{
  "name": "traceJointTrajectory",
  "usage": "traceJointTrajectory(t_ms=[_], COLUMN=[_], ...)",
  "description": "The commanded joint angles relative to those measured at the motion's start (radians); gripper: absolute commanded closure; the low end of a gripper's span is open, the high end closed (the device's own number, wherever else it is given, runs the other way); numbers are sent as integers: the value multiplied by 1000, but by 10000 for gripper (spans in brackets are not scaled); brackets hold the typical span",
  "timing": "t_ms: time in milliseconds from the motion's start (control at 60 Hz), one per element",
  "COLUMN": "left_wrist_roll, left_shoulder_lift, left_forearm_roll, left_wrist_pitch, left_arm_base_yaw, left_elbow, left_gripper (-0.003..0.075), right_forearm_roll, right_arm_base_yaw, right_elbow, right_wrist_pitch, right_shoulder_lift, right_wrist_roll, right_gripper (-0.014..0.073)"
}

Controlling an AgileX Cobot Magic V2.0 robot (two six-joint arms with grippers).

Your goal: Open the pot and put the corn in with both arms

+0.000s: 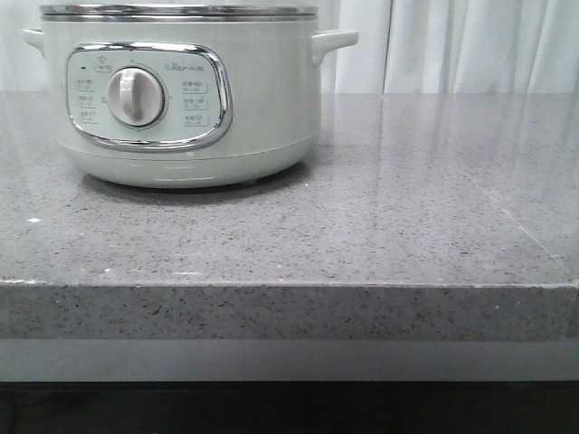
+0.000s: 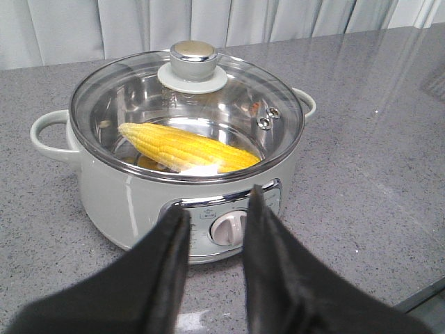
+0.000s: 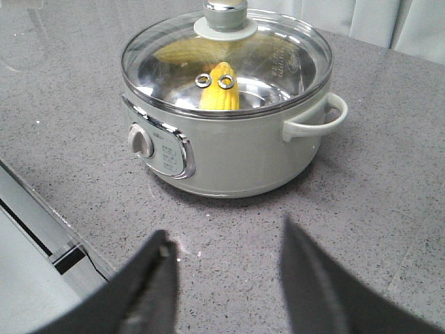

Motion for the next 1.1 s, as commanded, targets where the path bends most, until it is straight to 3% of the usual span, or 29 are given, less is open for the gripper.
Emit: traceJointTrajectory(t_ms=[0,200,767,1083], left_wrist_roll=[-9,-9,-9,-9], left_shoulder_lift=[-1,-1,-15,-335], left_forearm_roll=[-12,-12,-2,30], left_wrist_pitch=[-85,-83,-107,-207], left_arm_base_yaw=[0,0,3,287], left_elbow=[-25,-25,-1,297], left_gripper=[662,740,741,741], right_forearm_roll=[8,8,8,8], right_arm_base_yaw=[-4,-4,-4,-4], right_elbow=[-27,-27,-27,-27], right_wrist_pitch=[-66,-66,-66,-67], right_shoulder_lift=[-7,-7,-7,-7], right_wrist_roll=[-1,-1,-1,-1], right_gripper=[433,664,659,659])
